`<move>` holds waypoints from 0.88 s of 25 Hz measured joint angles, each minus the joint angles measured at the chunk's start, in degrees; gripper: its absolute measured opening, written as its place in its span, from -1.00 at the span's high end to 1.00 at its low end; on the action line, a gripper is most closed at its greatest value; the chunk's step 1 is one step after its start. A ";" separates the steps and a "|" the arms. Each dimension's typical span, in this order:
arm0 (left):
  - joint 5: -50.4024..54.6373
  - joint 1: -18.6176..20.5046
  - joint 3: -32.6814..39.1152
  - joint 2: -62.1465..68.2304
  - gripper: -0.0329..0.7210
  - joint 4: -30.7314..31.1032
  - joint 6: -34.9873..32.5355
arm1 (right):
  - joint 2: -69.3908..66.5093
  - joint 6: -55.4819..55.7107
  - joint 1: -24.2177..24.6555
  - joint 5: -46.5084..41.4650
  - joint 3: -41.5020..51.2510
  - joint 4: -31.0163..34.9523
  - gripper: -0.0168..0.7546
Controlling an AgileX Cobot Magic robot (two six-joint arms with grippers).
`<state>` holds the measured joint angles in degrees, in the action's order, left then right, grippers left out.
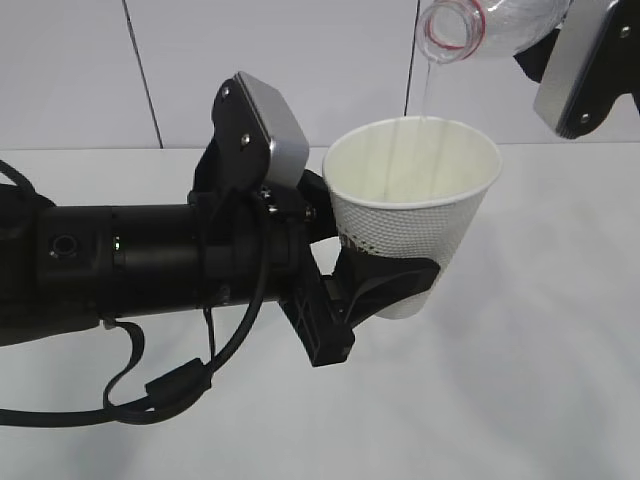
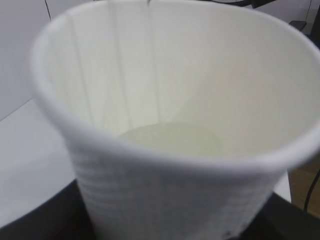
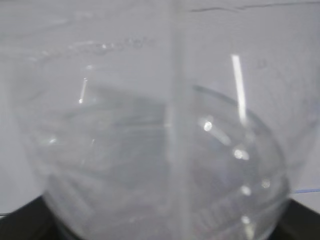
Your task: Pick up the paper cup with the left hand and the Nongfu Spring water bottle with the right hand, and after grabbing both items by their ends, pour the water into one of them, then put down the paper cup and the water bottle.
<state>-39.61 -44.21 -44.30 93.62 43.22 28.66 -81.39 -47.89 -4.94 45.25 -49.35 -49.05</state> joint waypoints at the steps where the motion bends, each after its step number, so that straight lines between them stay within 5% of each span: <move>1: 0.00 0.00 0.00 0.00 -0.38 0.00 0.00 | 0.00 0.00 0.00 0.00 0.00 0.00 -0.39; 22: 0.00 0.00 0.00 0.00 -0.38 0.00 0.00 | 0.00 -0.09 0.00 0.00 0.00 0.00 -0.39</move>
<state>-39.61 -44.21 -44.30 93.62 43.22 28.66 -81.39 -47.98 -4.94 45.25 -49.35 -49.05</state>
